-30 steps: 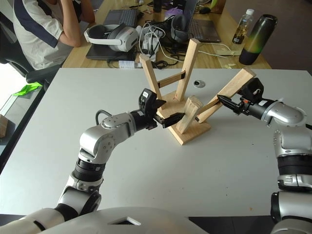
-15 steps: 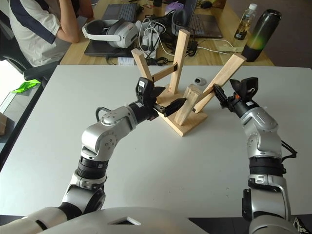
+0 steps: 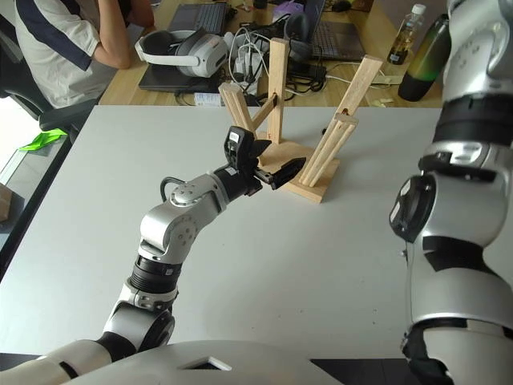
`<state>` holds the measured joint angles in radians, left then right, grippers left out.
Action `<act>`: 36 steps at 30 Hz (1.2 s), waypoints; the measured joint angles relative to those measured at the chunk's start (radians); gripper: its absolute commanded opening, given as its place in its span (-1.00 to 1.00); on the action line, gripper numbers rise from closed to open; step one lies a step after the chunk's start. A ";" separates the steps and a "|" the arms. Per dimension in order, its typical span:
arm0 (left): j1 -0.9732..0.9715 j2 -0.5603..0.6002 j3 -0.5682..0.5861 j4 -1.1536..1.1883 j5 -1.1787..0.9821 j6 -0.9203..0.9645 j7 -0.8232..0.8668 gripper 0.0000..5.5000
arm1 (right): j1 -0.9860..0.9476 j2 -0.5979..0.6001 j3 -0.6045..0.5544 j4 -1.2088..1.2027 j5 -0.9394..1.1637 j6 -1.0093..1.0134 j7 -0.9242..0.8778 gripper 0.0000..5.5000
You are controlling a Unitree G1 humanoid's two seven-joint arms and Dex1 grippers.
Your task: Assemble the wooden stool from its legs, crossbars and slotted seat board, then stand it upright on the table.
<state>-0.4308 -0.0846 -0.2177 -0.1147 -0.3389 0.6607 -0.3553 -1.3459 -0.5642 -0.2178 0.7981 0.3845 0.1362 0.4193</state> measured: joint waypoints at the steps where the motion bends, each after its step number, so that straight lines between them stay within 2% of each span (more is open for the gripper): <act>1: -0.001 0.000 0.000 0.000 0.001 -0.003 0.000 0.88 | -0.083 0.003 -0.001 0.092 -0.025 -0.025 -0.032 0.24; 3: -0.001 0.000 -0.001 -0.001 0.003 -0.004 0.000 0.88 | -0.190 0.011 0.000 0.237 -0.071 -0.044 -0.107 0.24; 5: -0.001 -0.001 -0.004 -0.001 0.004 -0.006 0.001 0.88 | -0.213 0.045 0.016 0.386 -0.130 -0.010 -0.205 0.24; 8: -0.001 -0.008 -0.012 -0.002 0.004 -0.007 0.002 0.88 | -0.018 0.114 0.054 0.496 -0.195 0.108 -0.235 0.24; 9: 0.000 -0.009 -0.014 -0.004 0.004 -0.007 0.004 0.88 | 0.056 0.124 0.079 0.483 -0.233 0.081 -0.235 0.24; 13: 0.011 -0.007 -0.027 -0.026 0.004 -0.001 0.005 0.88 | 0.105 0.118 0.107 0.447 -0.268 0.113 -0.170 0.24; 22: 0.031 -0.001 -0.031 -0.021 0.013 0.001 0.016 0.88 | 0.145 0.156 0.028 0.306 -0.224 0.095 -0.149 0.24; 26: 0.032 -0.002 -0.029 -0.020 0.013 0.001 0.017 0.88 | 0.160 0.212 0.049 0.053 -0.183 0.054 -0.028 0.24; 29: 0.033 -0.004 -0.027 -0.021 0.013 0.001 0.018 0.88 | 0.186 0.202 0.056 -0.031 -0.128 0.192 0.111 0.24; 32: 0.033 -0.004 -0.026 -0.028 0.013 0.001 0.020 0.88 | 0.326 0.164 0.035 0.109 -0.096 0.315 0.201 0.24; 36: 0.037 -0.003 -0.030 -0.044 0.012 0.014 0.019 0.88 | 0.426 0.096 0.067 0.168 -0.135 0.250 0.315 0.24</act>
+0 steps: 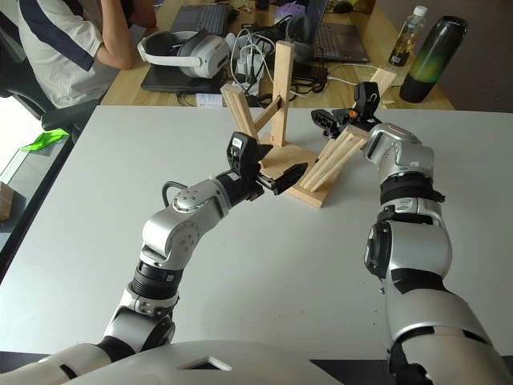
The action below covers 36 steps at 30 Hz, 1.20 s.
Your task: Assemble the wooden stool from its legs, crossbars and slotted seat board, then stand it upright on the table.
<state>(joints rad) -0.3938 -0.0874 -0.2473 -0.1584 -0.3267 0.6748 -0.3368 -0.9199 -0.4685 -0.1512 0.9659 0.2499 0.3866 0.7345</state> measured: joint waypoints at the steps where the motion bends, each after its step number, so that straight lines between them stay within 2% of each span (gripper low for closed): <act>1: 0.002 0.001 0.000 -0.006 0.000 0.003 0.000 0.88 | 0.014 -0.005 0.013 -0.018 -0.003 -0.005 0.034 0.24; 6: 0.002 -0.001 0.000 -0.009 0.000 0.010 0.001 0.88 | 0.061 0.006 0.061 -0.126 0.000 0.016 0.153 0.24; 11: 0.002 -0.002 0.000 -0.009 0.000 0.010 0.000 0.88 | 0.121 0.016 0.108 -0.295 0.045 0.162 0.274 0.24; 14: 0.005 0.000 -0.002 -0.011 -0.007 0.011 -0.006 0.88 | 0.171 0.019 0.091 -0.401 0.093 0.231 0.294 0.24; 18: 0.007 -0.001 -0.002 -0.015 -0.010 0.011 -0.001 0.88 | 0.161 0.078 0.006 -0.483 0.152 0.206 0.171 0.24; 24: 0.007 0.000 -0.006 -0.014 -0.007 0.008 0.001 0.88 | -0.034 0.108 -0.147 -0.555 0.194 0.072 -0.101 0.24; 27: 0.008 -0.001 -0.009 -0.007 -0.005 0.002 0.001 0.88 | -0.189 0.095 -0.198 -0.407 0.171 -0.043 -0.250 0.24; 30: 0.007 -0.001 -0.011 0.002 0.002 -0.009 0.001 0.88 | -0.373 0.043 -0.212 -0.137 0.106 -0.187 -0.371 0.24; 32: 0.007 -0.002 -0.012 0.009 0.004 -0.018 0.000 0.88 | -0.504 -0.009 -0.208 0.067 0.042 -0.226 -0.531 0.24; 34: 0.007 -0.002 -0.012 0.014 0.004 -0.025 0.001 0.88 | -0.527 -0.027 -0.186 0.195 -0.002 -0.159 -0.589 0.24; 36: 0.006 -0.007 -0.017 0.014 0.004 -0.028 0.001 0.88 | -0.420 0.021 -0.149 0.265 -0.023 -0.031 -0.542 0.24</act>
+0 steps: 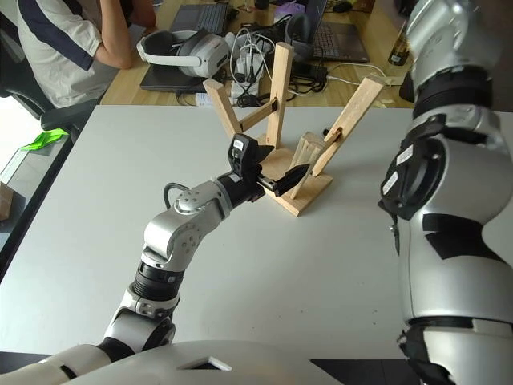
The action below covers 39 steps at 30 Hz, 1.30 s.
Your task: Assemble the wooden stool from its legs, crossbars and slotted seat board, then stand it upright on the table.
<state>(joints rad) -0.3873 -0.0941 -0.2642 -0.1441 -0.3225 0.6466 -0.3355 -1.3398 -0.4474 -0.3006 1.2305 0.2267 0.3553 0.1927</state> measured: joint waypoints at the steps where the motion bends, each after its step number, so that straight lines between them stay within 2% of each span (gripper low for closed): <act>1: 0.001 0.001 -0.001 0.000 0.000 0.000 0.000 0.88 | 0.046 0.014 0.025 -0.018 -0.019 0.023 0.054 0.24; 7: 0.010 0.002 0.001 -0.001 -0.003 0.001 -0.002 0.88 | 0.137 0.055 0.069 -0.207 -0.007 0.148 0.188 0.24; 13: 0.009 -0.003 0.006 0.003 -0.003 -0.001 0.004 0.88 | 0.195 0.146 0.012 -0.360 0.032 -0.035 0.089 0.24; 15: 0.009 -0.003 0.007 0.007 -0.003 -0.002 0.000 0.88 | 0.126 0.134 0.003 -0.386 0.030 -0.145 0.060 0.24; 17: 0.009 -0.003 0.007 0.009 -0.002 -0.002 -0.002 0.88 | -0.028 0.079 -0.015 -0.363 0.029 -0.242 0.028 0.24; 19: 0.008 -0.001 0.006 0.010 -0.002 -0.003 -0.003 0.88 | -0.185 0.004 -0.036 -0.275 0.021 -0.304 -0.013 0.24; 21: 0.008 -0.001 0.005 0.010 0.000 -0.006 -0.004 0.88 | -0.249 -0.059 -0.051 -0.136 0.007 -0.282 -0.087 0.24; 24: 0.009 -0.001 -0.005 0.009 -0.001 -0.008 -0.004 0.88 | -0.158 -0.065 -0.059 -0.033 0.002 -0.151 -0.137 0.24; 26: 0.010 -0.001 -0.006 0.003 -0.002 -0.007 -0.003 0.88 | 0.044 0.002 -0.037 0.001 -0.001 -0.037 -0.115 0.24; 30: 0.019 -0.002 -0.007 -0.012 -0.003 -0.004 -0.001 0.88 | 0.118 0.026 -0.002 -0.136 0.003 0.062 -0.054 0.24; 34: 0.028 0.000 -0.004 -0.013 -0.003 -0.001 -0.001 0.88 | 0.243 0.067 0.023 -0.387 0.003 0.089 -0.072 0.24; 37: 0.028 0.000 -0.002 -0.014 -0.003 0.007 0.001 0.88 | 0.360 0.130 0.050 -0.606 -0.012 0.069 -0.126 0.24; 39: 0.028 0.000 0.000 -0.014 -0.004 0.011 0.002 0.88 | 0.368 0.163 0.067 -0.641 -0.031 0.024 -0.148 0.24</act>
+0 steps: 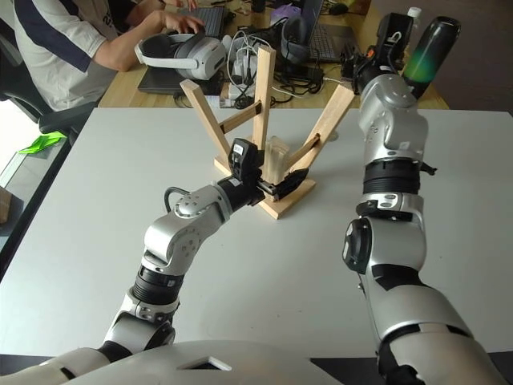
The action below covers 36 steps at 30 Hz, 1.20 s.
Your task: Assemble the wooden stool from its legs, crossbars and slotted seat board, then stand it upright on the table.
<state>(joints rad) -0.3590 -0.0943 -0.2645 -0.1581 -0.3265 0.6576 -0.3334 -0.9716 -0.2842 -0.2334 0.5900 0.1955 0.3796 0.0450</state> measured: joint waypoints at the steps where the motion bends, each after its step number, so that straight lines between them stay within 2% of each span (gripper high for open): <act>1: 0.000 0.000 0.002 0.000 0.000 0.000 0.000 0.88 | -0.008 0.004 0.005 0.009 -0.007 -0.023 -0.009 0.24; 3: 0.000 0.000 0.009 0.004 -0.001 0.001 -0.001 0.88 | -0.117 -0.005 0.009 0.067 -0.025 -0.110 -0.017 0.24; 7: -0.002 0.000 0.013 0.022 -0.002 -0.001 -0.005 0.88 | -0.480 -0.093 -0.027 0.288 -0.026 -0.276 -0.016 0.24; 10: -0.002 0.000 0.015 0.028 -0.002 -0.003 -0.006 0.88 | -0.677 -0.166 -0.078 0.491 -0.006 -0.269 -0.028 0.24; 12: -0.001 0.000 0.008 0.025 -0.001 -0.004 -0.007 0.88 | -0.610 -0.155 -0.086 0.562 0.005 -0.149 -0.015 0.24; 14: 0.000 0.000 0.007 0.019 -0.002 -0.004 -0.007 0.88 | -0.442 -0.101 -0.071 0.594 0.004 -0.018 -0.001 0.24; 15: 0.001 0.000 0.007 0.016 -0.002 -0.003 -0.006 0.88 | -0.324 -0.058 -0.057 0.549 0.006 0.013 0.011 0.24; 20: 0.020 0.009 0.013 -0.005 -0.001 -0.003 -0.004 0.88 | -0.120 0.009 -0.017 0.107 0.025 0.194 0.005 0.24; 25: 0.020 0.008 0.019 -0.008 -0.009 0.000 -0.004 0.88 | 0.021 0.050 0.025 -0.173 0.013 0.225 -0.017 0.24; 28: 0.019 0.008 0.021 -0.005 -0.018 0.009 -0.004 0.88 | 0.162 0.115 0.154 -0.352 -0.055 0.067 0.001 0.24; 32: 0.016 0.006 0.041 -0.006 -0.031 -0.016 -0.003 0.88 | 0.101 0.124 0.210 -0.422 -0.065 -0.065 0.080 0.24; 36: 0.015 0.003 0.159 -0.041 -0.059 -0.156 0.078 0.88 | 0.095 0.148 0.206 -0.432 0.046 0.213 0.144 0.24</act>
<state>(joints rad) -0.3439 -0.0910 -0.1052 -0.1995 -0.3857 0.5016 -0.2556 -0.8769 -0.1357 -0.0274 0.1584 0.2412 0.5928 0.1886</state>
